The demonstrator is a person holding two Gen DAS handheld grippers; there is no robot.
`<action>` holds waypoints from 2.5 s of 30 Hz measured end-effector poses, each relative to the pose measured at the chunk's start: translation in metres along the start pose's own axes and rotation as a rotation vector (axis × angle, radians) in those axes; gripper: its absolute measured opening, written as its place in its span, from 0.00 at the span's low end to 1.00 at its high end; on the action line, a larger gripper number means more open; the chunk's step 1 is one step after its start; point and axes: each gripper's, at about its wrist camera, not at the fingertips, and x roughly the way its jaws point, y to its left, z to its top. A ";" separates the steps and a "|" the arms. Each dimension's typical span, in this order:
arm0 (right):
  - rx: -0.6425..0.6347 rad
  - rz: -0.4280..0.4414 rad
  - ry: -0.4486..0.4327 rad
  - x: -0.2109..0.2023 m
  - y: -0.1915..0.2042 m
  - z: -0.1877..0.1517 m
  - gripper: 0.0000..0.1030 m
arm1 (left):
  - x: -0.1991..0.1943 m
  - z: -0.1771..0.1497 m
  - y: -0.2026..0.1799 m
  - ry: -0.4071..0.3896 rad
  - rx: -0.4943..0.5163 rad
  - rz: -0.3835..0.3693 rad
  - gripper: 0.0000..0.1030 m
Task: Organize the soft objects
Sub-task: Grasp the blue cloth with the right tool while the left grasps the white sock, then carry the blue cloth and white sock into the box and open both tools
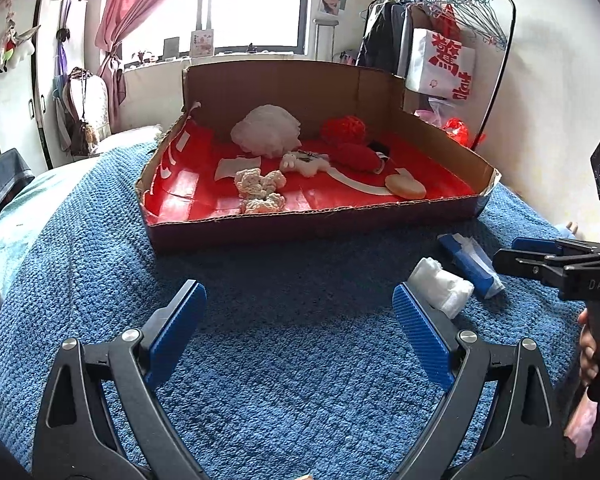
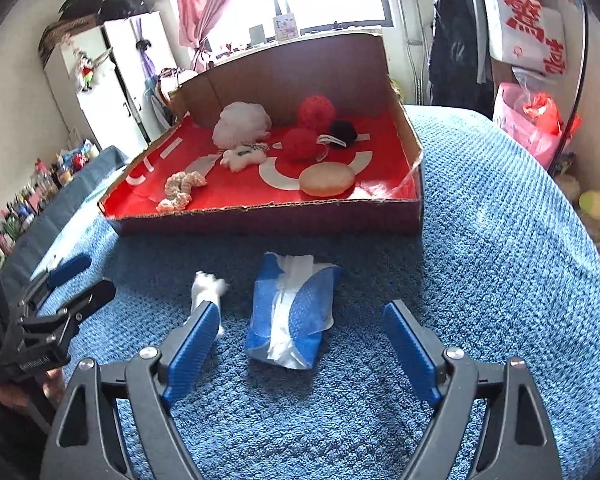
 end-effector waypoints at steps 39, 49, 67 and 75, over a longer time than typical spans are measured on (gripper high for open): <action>-0.177 0.198 0.059 0.011 -0.004 0.014 0.20 | 0.055 0.018 -0.082 0.219 0.231 -0.399 0.18; -0.151 0.222 0.013 -0.003 0.007 0.021 0.18 | 0.030 0.028 -0.049 0.160 0.170 -0.375 0.18; -0.147 0.243 -0.043 -0.004 0.020 0.060 0.16 | 0.023 0.059 -0.030 0.113 0.152 -0.390 0.18; -0.167 0.224 0.011 0.044 0.024 0.101 0.16 | 0.064 0.090 -0.020 0.173 0.163 -0.386 0.18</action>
